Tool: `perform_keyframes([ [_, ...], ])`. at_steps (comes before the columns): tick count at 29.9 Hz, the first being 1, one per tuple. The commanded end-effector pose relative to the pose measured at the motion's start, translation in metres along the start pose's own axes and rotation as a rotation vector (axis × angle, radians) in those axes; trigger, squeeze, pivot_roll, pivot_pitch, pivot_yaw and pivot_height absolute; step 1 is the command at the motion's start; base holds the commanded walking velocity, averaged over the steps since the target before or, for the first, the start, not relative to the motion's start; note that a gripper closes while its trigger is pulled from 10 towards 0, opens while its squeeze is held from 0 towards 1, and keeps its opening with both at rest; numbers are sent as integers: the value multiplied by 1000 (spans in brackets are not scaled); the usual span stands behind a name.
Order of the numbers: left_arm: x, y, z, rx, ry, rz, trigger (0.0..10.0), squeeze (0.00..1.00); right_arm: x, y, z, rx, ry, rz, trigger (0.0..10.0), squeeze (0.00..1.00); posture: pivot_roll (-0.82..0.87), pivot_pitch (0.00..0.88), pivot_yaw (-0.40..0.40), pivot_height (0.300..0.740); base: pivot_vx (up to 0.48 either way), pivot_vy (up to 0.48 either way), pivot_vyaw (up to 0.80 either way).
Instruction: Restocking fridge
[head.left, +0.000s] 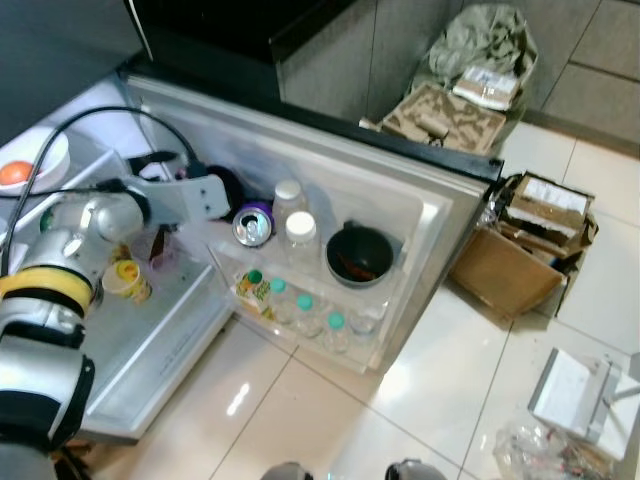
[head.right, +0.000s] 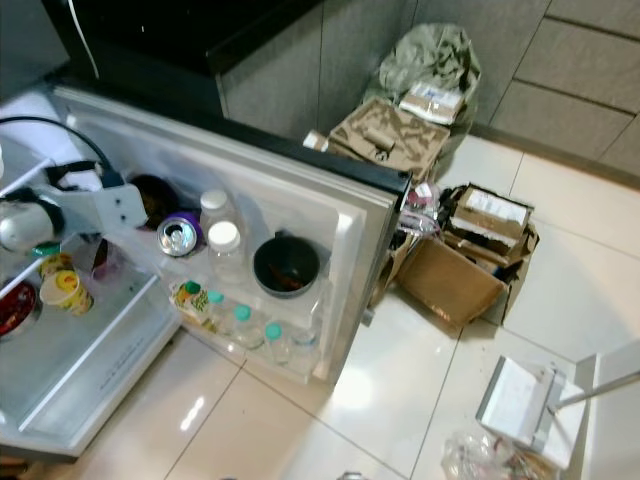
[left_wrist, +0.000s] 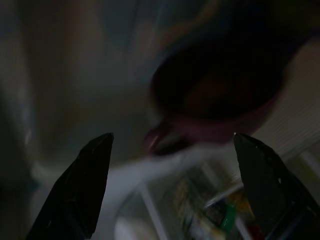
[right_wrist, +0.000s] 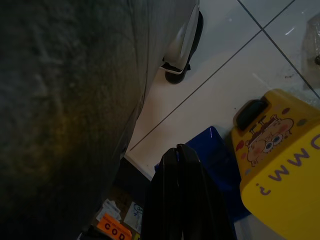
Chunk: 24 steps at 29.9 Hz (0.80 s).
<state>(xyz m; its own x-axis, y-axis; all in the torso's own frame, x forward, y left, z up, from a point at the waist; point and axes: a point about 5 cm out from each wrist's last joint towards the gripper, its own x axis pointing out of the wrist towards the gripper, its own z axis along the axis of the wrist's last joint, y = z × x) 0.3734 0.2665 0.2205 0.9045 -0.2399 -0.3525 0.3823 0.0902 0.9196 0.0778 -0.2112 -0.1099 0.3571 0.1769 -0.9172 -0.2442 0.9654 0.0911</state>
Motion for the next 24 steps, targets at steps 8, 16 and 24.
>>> perform_keyframes([
  [8,-9,19,14,109,-111,-159,10000,0,0,9,-11,5,30,26,10000,0,51,207,44,740,0,0,0],
  [16,-19,38,15,278,-83,-292,10000,0,1,10,-9,8,26,28,10000,0,53,203,46,740,0,0,0],
  [24,-20,48,17,482,-14,-362,10000,0,0,8,-10,11,28,21,10000,0,53,203,46,740,0,0,0],
])
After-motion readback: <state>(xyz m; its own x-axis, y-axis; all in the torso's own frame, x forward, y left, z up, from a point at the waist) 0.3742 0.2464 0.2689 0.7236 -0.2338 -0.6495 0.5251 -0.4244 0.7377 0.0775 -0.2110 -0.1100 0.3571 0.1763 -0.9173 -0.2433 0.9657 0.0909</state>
